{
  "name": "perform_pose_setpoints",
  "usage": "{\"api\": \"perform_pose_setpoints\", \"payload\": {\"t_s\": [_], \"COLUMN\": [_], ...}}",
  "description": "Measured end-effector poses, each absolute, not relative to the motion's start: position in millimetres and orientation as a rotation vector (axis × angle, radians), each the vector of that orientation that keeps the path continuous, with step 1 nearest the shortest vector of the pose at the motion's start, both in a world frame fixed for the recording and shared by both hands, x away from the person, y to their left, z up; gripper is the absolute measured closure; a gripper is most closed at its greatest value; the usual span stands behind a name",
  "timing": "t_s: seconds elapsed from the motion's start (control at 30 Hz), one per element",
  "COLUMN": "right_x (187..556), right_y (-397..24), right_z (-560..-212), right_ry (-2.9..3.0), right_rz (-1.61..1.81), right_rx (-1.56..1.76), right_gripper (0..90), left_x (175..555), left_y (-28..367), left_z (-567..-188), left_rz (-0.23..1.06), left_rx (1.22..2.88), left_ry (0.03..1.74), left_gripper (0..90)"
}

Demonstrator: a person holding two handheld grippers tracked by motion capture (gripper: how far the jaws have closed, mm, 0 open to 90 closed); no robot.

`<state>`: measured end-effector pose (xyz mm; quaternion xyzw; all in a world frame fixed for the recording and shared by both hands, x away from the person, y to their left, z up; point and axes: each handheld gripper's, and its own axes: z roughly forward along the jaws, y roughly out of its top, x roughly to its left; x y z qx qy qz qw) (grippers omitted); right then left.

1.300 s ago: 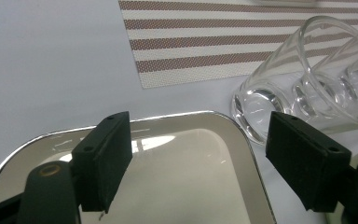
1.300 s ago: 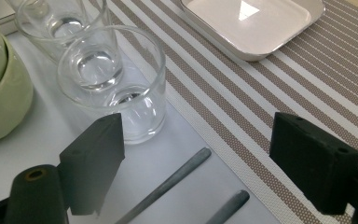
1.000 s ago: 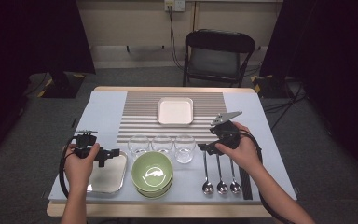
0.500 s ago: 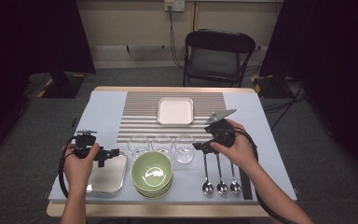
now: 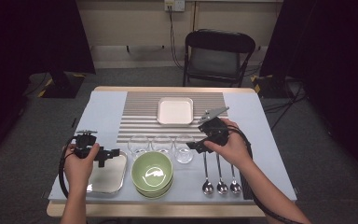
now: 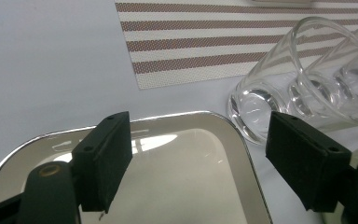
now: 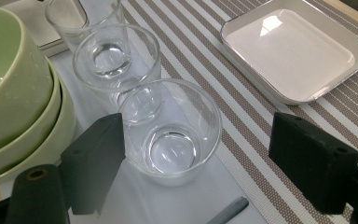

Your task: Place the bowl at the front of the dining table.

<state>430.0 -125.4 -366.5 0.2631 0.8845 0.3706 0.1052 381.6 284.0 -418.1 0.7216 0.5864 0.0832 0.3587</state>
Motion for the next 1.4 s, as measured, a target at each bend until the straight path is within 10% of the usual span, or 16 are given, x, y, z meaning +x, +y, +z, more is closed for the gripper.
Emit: {"api": "perform_pose_setpoints", "payload": {"t_s": [1.4], "right_x": [424.6], "right_y": [-80.2], "right_z": [-357.5], "right_ry": [2.674], "right_rz": [1.12], "right_rx": [0.686], "right_gripper": [17.6], "left_x": [381.5], "left_y": [281.3], "left_z": [-418.9], "left_rz": [0.207], "left_rx": [1.879], "left_ry": [1.5], "left_gripper": [22.7]}}
